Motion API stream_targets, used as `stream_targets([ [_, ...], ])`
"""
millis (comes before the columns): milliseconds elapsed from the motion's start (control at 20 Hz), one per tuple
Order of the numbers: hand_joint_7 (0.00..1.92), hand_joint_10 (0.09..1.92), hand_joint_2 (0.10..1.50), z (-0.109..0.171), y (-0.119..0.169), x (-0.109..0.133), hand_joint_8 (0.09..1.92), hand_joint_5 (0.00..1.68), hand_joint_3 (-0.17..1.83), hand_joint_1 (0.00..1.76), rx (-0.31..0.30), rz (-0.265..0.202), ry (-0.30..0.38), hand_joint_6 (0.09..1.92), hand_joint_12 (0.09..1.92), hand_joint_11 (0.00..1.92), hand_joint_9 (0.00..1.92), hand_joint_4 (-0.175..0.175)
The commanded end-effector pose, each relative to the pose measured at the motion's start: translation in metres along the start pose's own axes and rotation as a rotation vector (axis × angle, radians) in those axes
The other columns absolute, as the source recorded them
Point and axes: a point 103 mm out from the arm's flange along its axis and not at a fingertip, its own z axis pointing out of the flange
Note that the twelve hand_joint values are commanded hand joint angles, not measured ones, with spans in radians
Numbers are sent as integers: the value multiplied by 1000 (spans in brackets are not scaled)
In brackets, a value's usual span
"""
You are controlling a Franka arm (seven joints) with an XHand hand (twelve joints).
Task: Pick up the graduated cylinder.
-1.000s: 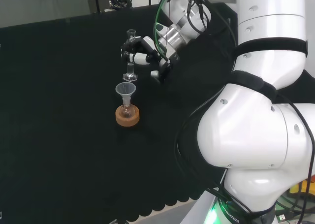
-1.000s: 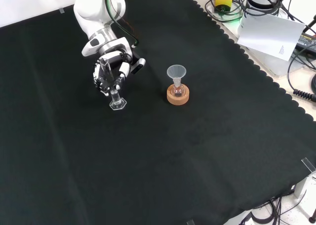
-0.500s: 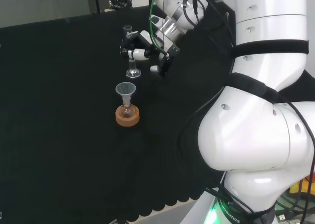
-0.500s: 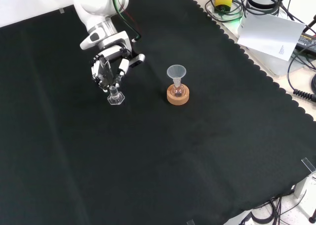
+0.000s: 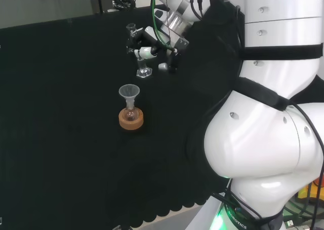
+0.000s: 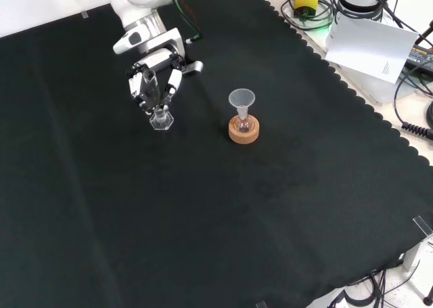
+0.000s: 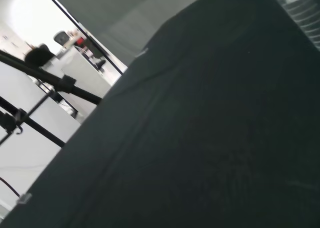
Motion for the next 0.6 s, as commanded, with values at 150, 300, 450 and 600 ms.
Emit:
stream_targets([
  [150, 998, 130, 1112, -29, -51, 19, 998, 978, -3, 1261, 68, 64, -144, 999, 787, 1206, 1371, -175],
  [300, 1001, 127, 1111, -39, -70, 25, 994, 981, -3, 1262, 77, 76, -172, 995, 785, 1208, 1373, -175],
  [450, 1003, 124, 1110, -48, -90, 31, 991, 983, -3, 1262, 81, 87, -193, 992, 783, 1209, 1375, -175],
  [600, 1005, 121, 1109, -54, -109, 37, 988, 984, -3, 1262, 90, 98, -210, 990, 782, 1210, 1376, -175],
])
